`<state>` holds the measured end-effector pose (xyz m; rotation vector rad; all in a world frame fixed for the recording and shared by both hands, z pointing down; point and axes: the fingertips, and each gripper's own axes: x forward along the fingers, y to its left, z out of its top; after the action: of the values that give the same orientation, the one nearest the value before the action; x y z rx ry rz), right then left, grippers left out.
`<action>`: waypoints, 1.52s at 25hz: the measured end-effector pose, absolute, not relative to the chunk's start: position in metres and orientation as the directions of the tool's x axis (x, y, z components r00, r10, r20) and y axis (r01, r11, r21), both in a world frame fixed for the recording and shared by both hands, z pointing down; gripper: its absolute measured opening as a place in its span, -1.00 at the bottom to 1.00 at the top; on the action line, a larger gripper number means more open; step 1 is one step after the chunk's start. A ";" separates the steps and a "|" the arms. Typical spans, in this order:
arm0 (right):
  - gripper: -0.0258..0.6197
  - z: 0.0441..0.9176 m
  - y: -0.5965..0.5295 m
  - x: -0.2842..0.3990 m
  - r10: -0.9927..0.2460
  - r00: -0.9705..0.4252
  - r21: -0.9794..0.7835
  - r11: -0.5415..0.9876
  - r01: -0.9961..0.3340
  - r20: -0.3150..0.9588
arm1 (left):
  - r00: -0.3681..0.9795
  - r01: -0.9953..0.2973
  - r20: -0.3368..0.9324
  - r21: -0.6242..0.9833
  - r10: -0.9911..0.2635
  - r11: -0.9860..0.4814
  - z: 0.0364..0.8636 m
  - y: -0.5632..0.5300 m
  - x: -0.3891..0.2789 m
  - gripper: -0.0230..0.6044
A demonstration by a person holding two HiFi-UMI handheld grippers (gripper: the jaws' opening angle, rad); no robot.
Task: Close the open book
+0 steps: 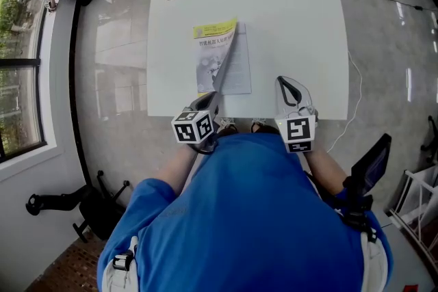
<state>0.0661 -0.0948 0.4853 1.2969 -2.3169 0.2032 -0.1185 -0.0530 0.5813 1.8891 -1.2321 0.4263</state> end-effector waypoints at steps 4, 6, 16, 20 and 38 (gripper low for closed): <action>-0.91 0.489 -0.094 0.069 -0.757 -0.448 0.090 0.549 -0.831 0.476 | 0.444 -0.892 0.698 0.403 -0.563 -0.204 0.587 -0.051 -0.110 -0.90; -0.91 0.492 -0.094 0.074 -0.754 -0.452 0.084 0.551 -0.830 0.477 | 0.431 -0.901 0.719 0.377 -0.545 -0.216 0.590 -0.050 -0.104 -0.90; -0.91 0.500 -0.093 0.088 -0.749 -0.452 0.072 0.549 -0.833 0.485 | 0.326 -0.911 0.837 0.153 -0.440 -0.384 0.607 -0.051 -0.087 -0.90; -0.91 0.503 -0.090 0.090 -0.750 -0.449 0.070 0.546 -0.835 0.486 | 0.264 -0.882 0.881 0.056 -0.392 -0.468 0.619 -0.048 -0.084 -0.90; -0.91 0.512 -0.091 0.097 -0.744 -0.438 0.070 0.541 -0.838 0.504 | 0.062 -0.616 0.962 -0.173 -0.266 -0.769 0.643 -0.043 -0.078 -0.87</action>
<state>0.0965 -0.0905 0.5119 1.2806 -2.2990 0.2610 -0.0782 -0.0425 0.6429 2.0610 -0.8893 1.7635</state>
